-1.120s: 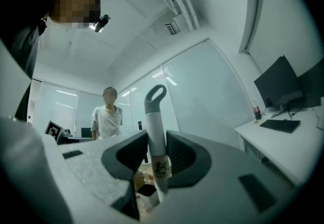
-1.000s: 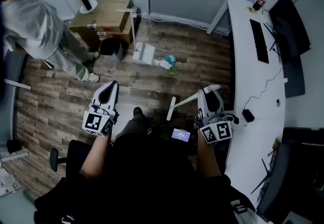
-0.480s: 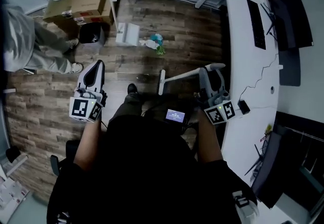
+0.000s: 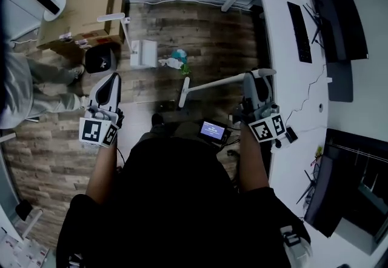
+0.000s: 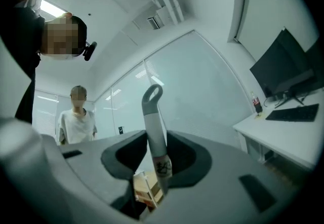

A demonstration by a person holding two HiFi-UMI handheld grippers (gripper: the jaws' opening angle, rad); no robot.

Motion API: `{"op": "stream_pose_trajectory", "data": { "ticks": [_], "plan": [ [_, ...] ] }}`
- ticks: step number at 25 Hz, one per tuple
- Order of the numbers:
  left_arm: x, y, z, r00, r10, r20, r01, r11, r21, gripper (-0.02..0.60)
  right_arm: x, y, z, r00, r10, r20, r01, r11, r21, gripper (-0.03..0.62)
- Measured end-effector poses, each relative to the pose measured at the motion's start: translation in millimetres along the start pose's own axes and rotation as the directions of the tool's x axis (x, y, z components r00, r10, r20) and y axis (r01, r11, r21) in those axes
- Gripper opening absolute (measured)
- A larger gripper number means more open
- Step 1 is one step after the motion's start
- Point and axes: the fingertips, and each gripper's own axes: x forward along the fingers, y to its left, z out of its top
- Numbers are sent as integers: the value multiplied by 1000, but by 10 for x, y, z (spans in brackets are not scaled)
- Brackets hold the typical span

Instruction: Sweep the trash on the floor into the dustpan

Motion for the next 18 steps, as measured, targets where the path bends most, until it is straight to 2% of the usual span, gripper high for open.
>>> {"op": "stream_pose_trajectory", "data": {
  "ticks": [8, 18],
  "plan": [
    [448, 451, 7, 1000, 18, 1, -18, 1000, -23, -5, 572, -270, 129, 999, -30, 36, 30, 1000, -4, 121],
    [1206, 830, -16, 997, 52, -58, -51, 999, 15, -5, 1170, -909, 66, 997, 3, 79, -5, 999, 32, 121]
  ]
}}
